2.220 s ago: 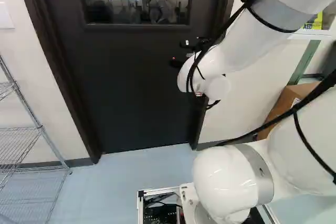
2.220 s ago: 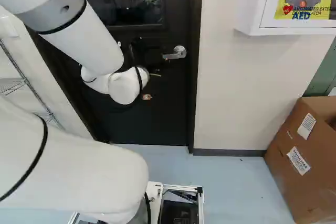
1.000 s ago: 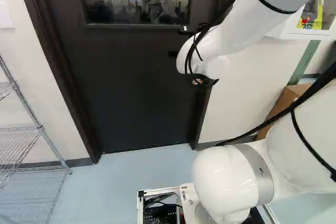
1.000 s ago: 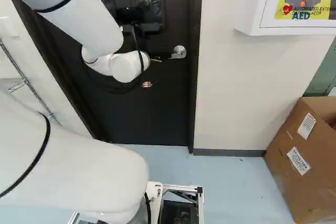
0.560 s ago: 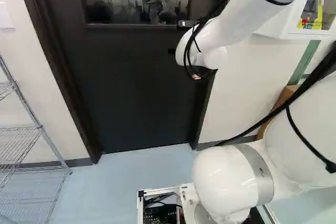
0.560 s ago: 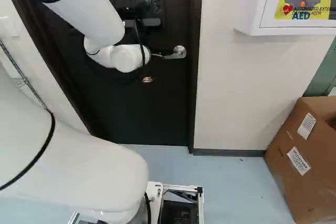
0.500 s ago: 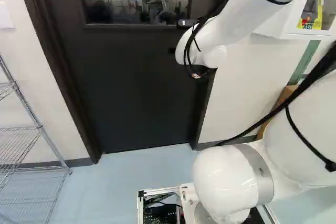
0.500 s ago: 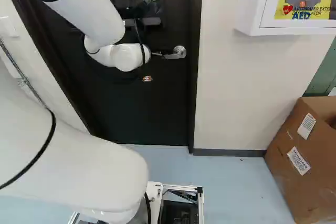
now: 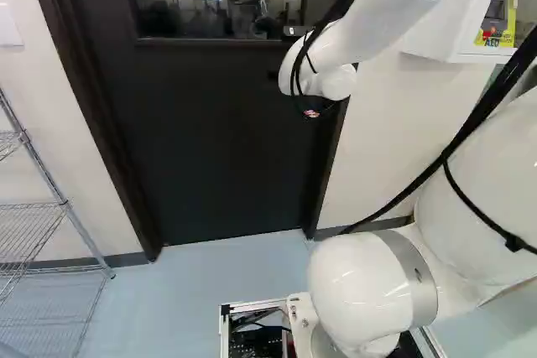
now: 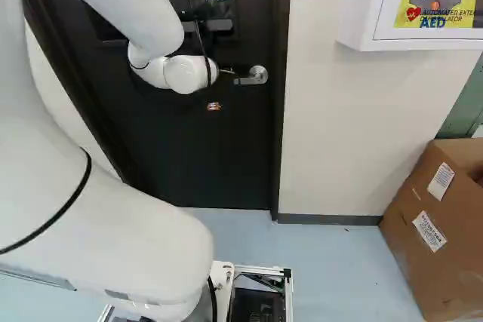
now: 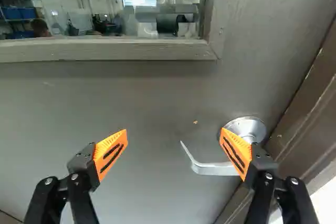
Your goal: Open the door and move inside
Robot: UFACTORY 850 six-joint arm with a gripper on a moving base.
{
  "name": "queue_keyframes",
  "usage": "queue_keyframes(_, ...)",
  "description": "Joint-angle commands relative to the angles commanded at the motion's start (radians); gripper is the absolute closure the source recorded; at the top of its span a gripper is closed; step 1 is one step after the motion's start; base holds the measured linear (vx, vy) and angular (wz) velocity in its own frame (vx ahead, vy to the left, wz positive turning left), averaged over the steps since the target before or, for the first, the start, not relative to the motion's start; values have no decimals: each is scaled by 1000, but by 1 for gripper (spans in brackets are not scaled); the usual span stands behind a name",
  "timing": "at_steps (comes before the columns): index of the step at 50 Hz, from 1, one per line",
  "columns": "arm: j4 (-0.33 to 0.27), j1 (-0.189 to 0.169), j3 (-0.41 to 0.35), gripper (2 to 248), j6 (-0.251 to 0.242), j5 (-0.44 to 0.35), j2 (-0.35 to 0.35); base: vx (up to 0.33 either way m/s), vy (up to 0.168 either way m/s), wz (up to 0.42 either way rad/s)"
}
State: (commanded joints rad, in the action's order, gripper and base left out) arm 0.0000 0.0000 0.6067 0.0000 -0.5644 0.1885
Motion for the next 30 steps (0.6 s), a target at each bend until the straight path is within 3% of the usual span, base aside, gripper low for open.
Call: queue_keyframes(30,0,0,-18,3,0,0,-52,0,0,0)
